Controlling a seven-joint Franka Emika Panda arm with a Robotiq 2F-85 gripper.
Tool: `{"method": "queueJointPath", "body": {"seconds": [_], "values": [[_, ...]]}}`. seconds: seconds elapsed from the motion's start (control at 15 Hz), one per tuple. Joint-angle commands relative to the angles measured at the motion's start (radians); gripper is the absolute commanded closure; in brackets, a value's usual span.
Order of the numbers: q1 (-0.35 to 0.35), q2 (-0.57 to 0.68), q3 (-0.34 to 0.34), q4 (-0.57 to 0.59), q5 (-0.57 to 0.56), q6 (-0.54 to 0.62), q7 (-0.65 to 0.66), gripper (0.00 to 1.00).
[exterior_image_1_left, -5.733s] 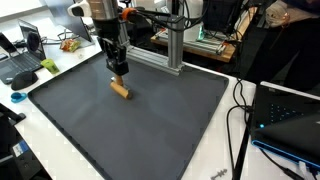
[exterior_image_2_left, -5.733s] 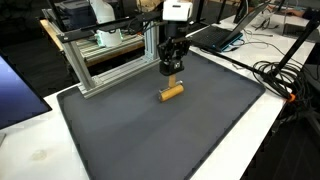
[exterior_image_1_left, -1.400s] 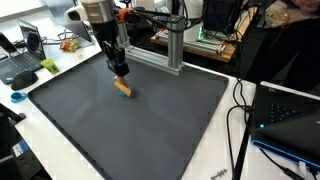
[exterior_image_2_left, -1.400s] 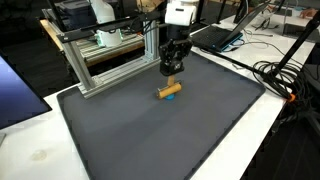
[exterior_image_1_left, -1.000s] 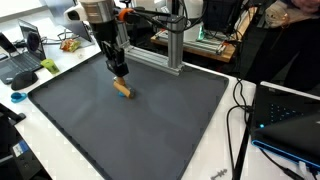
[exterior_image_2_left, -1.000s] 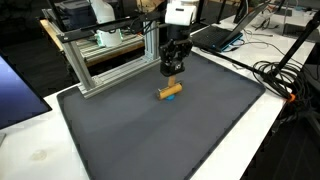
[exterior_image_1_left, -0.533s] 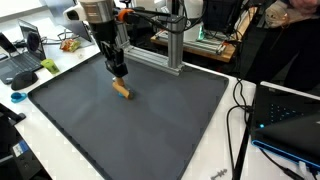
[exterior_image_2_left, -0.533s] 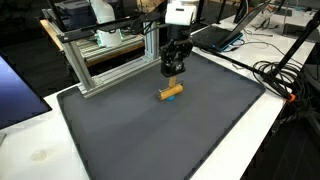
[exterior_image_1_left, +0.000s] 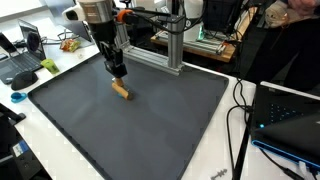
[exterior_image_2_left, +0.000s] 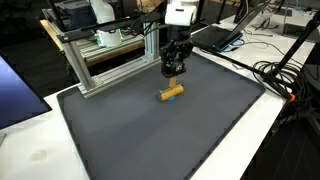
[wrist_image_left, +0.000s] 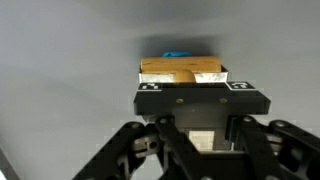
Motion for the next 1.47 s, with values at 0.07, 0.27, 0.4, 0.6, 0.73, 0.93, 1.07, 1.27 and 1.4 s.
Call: {"method": "queueJointPath", "body": {"seconds": [0.07, 0.27, 0.4, 0.6, 0.73, 0.93, 1.07, 1.27, 1.4], "values": [[-0.003, 0.061, 0.001, 0.016, 0.026, 0.053, -0.014, 0.78], [-0.007, 0.06, 0.005, 0.027, 0.041, -0.043, -0.023, 0.78], [-0.01, 0.059, 0.008, 0.034, 0.053, -0.074, -0.033, 0.78], [-0.013, 0.065, 0.011, 0.046, 0.065, -0.105, -0.044, 0.78], [-0.014, 0.07, 0.013, 0.057, 0.071, -0.133, -0.054, 0.78], [-0.013, 0.078, 0.013, 0.072, 0.071, -0.172, -0.064, 0.78], [-0.014, 0.073, 0.02, 0.067, 0.08, -0.149, -0.075, 0.78], [-0.014, 0.057, 0.032, 0.051, 0.095, -0.105, -0.093, 0.78], [-0.013, 0.049, 0.04, 0.046, 0.103, -0.102, -0.113, 0.78]]}}
